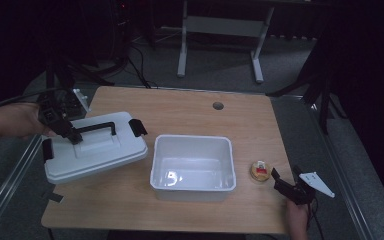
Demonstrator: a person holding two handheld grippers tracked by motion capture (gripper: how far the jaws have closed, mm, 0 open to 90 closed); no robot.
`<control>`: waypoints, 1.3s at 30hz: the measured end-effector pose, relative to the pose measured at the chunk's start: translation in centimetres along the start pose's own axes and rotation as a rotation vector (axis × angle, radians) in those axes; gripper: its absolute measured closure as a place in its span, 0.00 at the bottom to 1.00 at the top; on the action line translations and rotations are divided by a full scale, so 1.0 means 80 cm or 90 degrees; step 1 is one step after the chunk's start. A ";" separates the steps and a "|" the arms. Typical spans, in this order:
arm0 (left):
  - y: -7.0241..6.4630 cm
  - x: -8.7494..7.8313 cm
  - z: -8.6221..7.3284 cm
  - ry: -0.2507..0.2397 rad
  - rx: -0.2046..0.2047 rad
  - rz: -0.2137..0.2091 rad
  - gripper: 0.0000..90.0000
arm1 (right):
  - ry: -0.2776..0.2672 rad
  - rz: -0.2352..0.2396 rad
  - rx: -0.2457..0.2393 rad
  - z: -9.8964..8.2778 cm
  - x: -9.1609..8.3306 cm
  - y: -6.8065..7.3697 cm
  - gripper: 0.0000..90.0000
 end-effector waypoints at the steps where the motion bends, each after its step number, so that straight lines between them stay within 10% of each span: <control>1: 0.003 0.005 -0.004 -0.001 -0.001 -0.001 0.93 | 0.000 -0.001 0.001 0.000 0.000 0.000 0.15; 20: 0.037 0.129 -0.037 0.000 -0.047 -0.031 0.93 | 0.007 0.005 -0.011 -0.001 0.001 0.003 0.15; 39: 0.021 0.210 -0.076 0.022 -0.076 -0.109 0.93 | 0.014 0.013 -0.013 -0.002 0.001 0.004 0.15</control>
Point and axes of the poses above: each handheld gripper's, and its own axes: x roughly forward along the jaws, z roughly out of its top, y roughly to its left, the point moved 8 cm from there along x, roughly forward along the jaws, and after that the axes turned 12 degrees about -y, right-handed, at the moved point
